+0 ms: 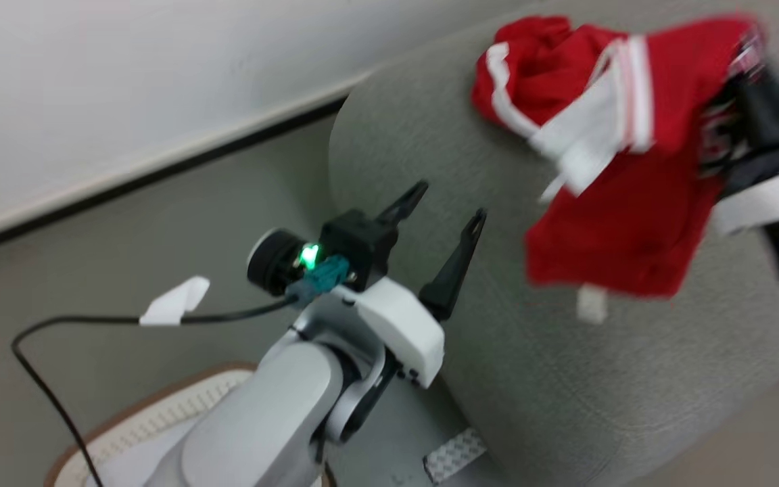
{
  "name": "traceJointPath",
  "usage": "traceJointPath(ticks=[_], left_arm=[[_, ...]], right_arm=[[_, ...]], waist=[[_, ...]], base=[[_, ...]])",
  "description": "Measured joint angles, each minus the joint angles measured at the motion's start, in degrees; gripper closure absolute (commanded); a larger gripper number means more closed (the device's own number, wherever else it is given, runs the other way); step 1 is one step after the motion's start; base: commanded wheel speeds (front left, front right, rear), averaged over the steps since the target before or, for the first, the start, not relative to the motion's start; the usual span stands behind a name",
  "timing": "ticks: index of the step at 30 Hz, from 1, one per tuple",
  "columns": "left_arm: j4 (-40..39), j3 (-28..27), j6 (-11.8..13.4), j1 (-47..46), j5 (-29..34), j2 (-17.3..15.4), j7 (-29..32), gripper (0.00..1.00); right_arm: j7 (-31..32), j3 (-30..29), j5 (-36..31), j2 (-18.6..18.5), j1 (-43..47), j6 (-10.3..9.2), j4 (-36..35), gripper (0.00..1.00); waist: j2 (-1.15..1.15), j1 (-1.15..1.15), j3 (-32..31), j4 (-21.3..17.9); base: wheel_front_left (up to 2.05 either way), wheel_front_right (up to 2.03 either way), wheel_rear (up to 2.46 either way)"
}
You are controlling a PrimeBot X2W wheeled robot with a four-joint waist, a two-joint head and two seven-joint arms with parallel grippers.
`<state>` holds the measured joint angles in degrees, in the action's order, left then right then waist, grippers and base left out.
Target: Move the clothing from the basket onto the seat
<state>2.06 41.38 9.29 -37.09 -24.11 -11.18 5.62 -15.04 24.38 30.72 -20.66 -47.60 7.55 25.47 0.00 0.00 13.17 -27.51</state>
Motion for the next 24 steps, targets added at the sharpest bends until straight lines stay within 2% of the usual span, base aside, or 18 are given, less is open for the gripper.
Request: traceJointPath(ticks=[7, 14, 18, 24], left_arm=[[1.15, 0.68, -1.34, -8.94, 2.83, 2.36, -0.12, 0.0], [2.46, 1.69, -2.21, -15.01, 4.47, 5.09, -1.64, 0.0], [3.78, 2.48, -2.21, -16.36, 4.47, 6.36, -3.24, 0.0], [6.44, 3.16, -1.76, -16.49, 4.24, 7.05, -5.32, 0.0]], right_arm=[[-0.11, -10.82, -3.3, -8.38, -13.21, 0.0, 2.59, 1.0], [0.91, -18.03, -5.76, -14.75, -25.49, 0.0, 13.69, 1.0], [0.86, -20.4, -7.83, -14.71, -26.58, 0.0, 22.67, 1.0], [0.25, -23.93, -10.06, -10.5, -22.64, 0.0, 33.21, 1.0]], waist=[[0.0, 0.01, 10.17, 4.87], [0.0, 0.01, 19.74, 10.59], [0.0, 0.02, 24.24, 14.12], [0.0, 0.02, 28.39, 19.1]], base=[[0.0, 0.0, 0.0], [0.0, 0.0, 0.0], [0.0, 0.0, 0.0], [0.0, 0.0, 0.0]])
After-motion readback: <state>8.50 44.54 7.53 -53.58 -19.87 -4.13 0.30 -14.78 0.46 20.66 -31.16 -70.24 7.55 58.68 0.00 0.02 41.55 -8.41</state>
